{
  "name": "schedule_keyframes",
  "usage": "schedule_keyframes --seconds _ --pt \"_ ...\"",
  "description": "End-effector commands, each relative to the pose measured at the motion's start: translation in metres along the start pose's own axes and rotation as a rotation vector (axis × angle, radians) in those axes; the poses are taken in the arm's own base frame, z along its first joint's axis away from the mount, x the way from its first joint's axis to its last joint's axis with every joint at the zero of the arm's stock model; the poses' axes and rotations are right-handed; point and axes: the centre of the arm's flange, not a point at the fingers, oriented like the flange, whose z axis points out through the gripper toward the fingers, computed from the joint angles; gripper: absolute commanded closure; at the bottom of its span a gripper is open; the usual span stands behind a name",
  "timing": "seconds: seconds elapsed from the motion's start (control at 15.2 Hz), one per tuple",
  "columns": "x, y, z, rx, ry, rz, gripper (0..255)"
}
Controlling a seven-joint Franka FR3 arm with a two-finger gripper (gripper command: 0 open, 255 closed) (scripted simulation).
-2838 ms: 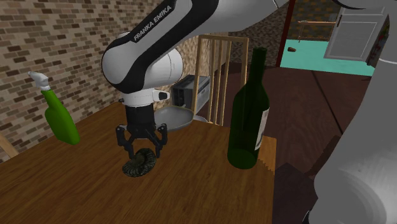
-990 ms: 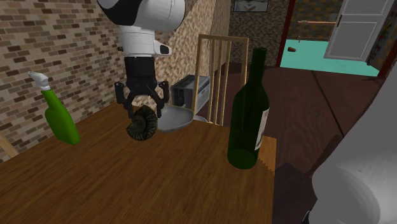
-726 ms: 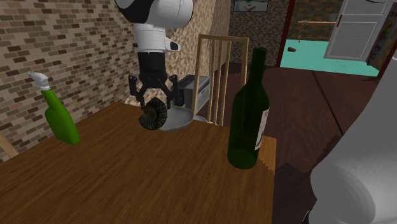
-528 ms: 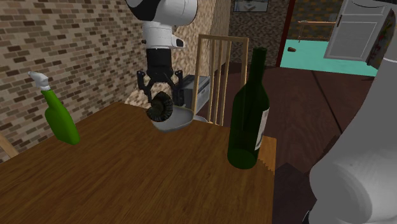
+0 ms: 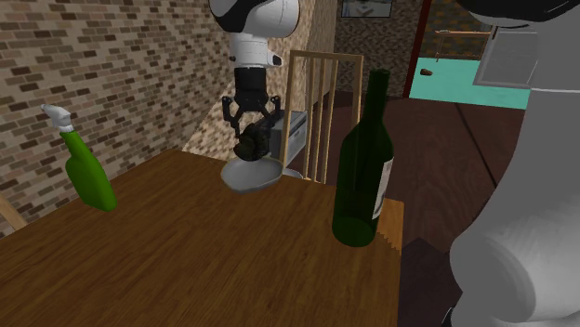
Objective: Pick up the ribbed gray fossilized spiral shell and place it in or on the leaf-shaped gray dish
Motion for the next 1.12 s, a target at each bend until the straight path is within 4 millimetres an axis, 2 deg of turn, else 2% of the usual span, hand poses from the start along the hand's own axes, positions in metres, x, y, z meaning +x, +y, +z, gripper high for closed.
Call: schedule_keyframes --seconds 0.0,0.73,1.06 --pt "0.004 0.001 0.009 0.000 0.000 -0.001 255" --pt "0.019 0.000 0.065 0.000 0.000 -0.001 255" --pt "0.019 0.000 0.065 0.000 0.000 -0.001 255"
